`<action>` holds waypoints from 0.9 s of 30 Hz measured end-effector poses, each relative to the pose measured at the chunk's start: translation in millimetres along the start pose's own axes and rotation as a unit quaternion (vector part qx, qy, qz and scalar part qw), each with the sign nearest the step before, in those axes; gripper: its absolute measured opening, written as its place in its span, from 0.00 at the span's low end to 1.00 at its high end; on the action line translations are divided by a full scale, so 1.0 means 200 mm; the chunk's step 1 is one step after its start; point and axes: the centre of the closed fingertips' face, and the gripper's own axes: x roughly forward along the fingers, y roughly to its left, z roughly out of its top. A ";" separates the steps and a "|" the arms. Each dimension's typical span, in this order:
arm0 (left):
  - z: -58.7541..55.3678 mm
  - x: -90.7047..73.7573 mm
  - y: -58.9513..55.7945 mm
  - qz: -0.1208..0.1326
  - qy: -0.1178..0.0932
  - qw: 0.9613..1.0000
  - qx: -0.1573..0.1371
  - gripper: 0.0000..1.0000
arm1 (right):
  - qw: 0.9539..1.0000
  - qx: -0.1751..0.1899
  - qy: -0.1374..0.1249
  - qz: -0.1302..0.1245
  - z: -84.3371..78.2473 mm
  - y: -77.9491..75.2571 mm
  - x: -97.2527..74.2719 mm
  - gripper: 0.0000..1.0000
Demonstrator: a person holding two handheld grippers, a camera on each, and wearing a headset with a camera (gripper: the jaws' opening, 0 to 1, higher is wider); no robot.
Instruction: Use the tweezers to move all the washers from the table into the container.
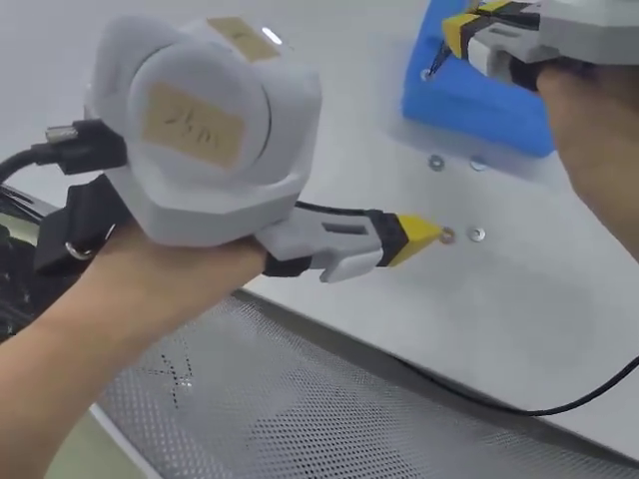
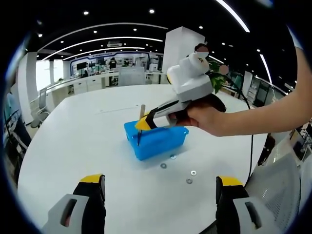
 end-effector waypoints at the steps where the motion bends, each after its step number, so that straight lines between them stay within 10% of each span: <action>1: 0.01 0.01 0.00 0.000 -0.001 1.000 -0.001 0.96 | 1.000 -0.001 0.000 0.001 0.00 0.00 0.00 0.01; 27: -0.02 -0.04 -0.02 0.007 -0.003 1.000 -0.003 0.96 | 1.000 -0.011 -0.003 -0.015 0.02 0.03 -0.05 0.02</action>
